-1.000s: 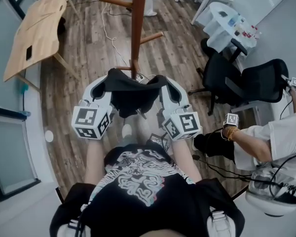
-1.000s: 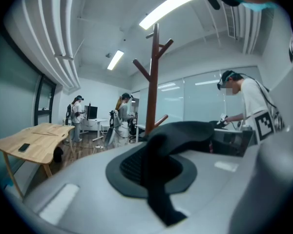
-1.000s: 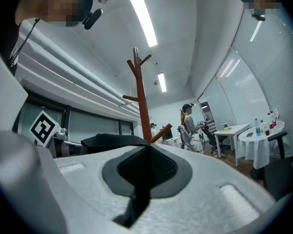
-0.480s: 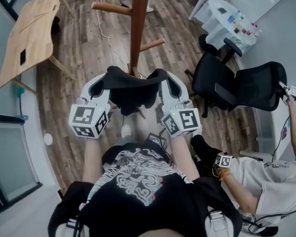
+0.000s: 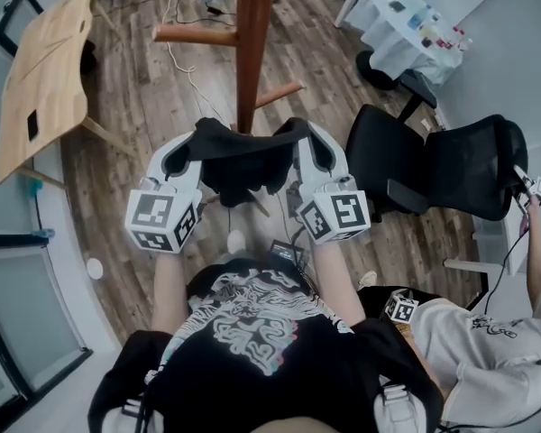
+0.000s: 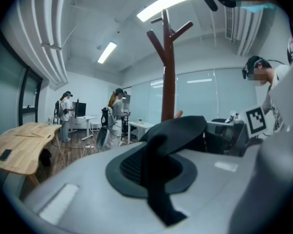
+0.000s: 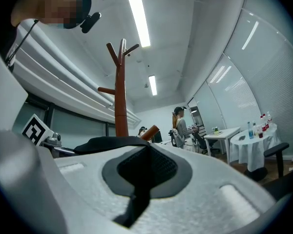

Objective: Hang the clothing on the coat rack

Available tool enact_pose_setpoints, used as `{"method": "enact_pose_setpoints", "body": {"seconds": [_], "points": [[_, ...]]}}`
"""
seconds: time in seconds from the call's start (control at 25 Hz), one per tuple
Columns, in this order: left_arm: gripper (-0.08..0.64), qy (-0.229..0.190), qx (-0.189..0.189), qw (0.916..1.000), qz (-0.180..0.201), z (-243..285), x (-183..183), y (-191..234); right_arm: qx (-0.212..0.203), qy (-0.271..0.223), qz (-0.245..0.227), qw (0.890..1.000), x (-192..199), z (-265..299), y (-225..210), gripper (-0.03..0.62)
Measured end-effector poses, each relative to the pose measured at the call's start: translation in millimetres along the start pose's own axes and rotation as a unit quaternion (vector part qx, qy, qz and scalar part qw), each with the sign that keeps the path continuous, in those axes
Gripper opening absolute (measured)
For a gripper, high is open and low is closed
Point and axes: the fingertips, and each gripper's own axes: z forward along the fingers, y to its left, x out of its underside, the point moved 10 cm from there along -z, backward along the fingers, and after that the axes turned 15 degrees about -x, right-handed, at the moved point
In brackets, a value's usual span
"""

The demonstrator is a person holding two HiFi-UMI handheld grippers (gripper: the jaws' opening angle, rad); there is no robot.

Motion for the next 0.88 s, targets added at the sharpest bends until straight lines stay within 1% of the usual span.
{"method": "enact_pose_setpoints", "body": {"seconds": [0.2, 0.32, 0.48, 0.64, 0.72, 0.88], "points": [[0.008, 0.013, 0.009, 0.9998, -0.009, 18.6, 9.1, 13.1, 0.009, 0.005, 0.006, 1.0, 14.1, 15.2, -4.4, 0.002], [0.008, 0.022, 0.017, 0.9996, -0.007, 23.9, 14.9, 18.1, 0.01, 0.008, 0.016, 1.0, 23.5, 20.6, -7.6, 0.002], [0.008, 0.036, 0.025, 0.999, -0.01, 32.0, 25.4, 25.8, 0.011, 0.017, 0.024, 1.0, 35.7, 29.1, -10.4, 0.002], [0.008, 0.052, 0.038, 0.9978, -0.015, 43.5, 36.6, 31.2, 0.022, 0.031, 0.027, 0.999, 50.1, 35.9, -11.5, 0.002], [0.008, 0.058, 0.043, 0.9973, -0.01, 48.3, 41.5, 30.7, 0.028, 0.04, 0.029, 0.998, 57.1, 36.6, -13.3, 0.002], [0.008, 0.071, 0.051, 0.996, 0.022, 64.4, 48.0, 22.5, 0.047, 0.067, 0.03, 0.996, 69.1, 36.1, -23.9, 0.002]]}}
